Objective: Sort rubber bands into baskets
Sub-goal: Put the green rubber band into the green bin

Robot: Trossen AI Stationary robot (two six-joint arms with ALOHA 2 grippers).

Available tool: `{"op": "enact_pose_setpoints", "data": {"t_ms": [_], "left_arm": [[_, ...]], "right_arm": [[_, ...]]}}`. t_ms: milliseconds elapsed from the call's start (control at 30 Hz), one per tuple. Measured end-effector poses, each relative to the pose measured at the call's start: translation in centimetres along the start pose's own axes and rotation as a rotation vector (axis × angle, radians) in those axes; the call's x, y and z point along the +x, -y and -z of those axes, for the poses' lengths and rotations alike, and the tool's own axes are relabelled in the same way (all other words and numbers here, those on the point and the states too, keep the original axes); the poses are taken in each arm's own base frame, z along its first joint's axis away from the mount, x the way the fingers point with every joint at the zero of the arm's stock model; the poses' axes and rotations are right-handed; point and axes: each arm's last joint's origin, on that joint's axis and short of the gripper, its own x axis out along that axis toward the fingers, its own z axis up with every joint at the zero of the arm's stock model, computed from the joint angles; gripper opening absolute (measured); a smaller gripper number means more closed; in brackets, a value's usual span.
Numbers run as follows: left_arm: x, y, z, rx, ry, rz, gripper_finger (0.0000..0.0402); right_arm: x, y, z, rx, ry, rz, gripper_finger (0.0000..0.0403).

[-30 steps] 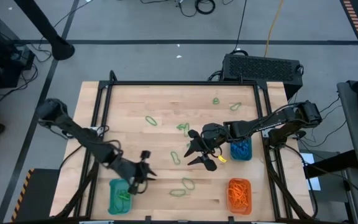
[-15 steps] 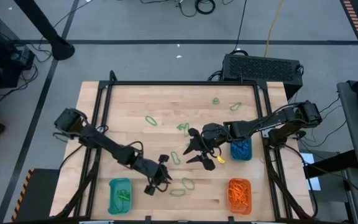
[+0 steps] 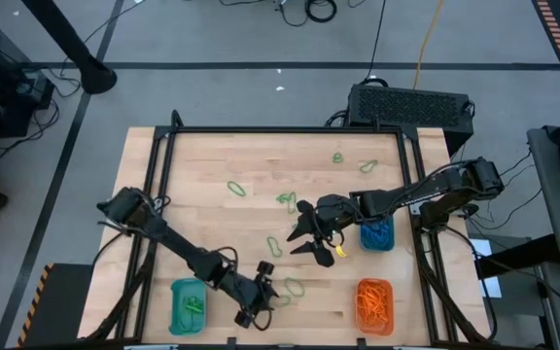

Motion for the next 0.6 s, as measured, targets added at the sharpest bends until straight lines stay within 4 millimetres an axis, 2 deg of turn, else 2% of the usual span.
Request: {"op": "enact_pose_setpoints", "data": {"t_ms": [100,233,467,600], "left_arm": [[1.3,0.1,0.8,0.003,-0.033,-0.022,0.0197],[2.6,0.0,1.7,-0.053,-0.064,-0.032,0.0201],[3.0,-0.2,2.1,-0.128,-0.071,-0.039,0.0200],[2.9,-0.1,2.1,-0.126,-0.083,-0.032,0.0171]], "right_arm": [[0.2,-0.8,0.2,0.007,-0.014,-0.022,0.0171],[0.5,-2.1,0.5,-0.008,-0.032,-0.056,0.0171],[0.7,-3.7,0.9,-0.049,-0.048,-0.097,0.0171],[0.7,-3.6,0.9,-0.065,-0.043,-0.077,0.0171]]}}
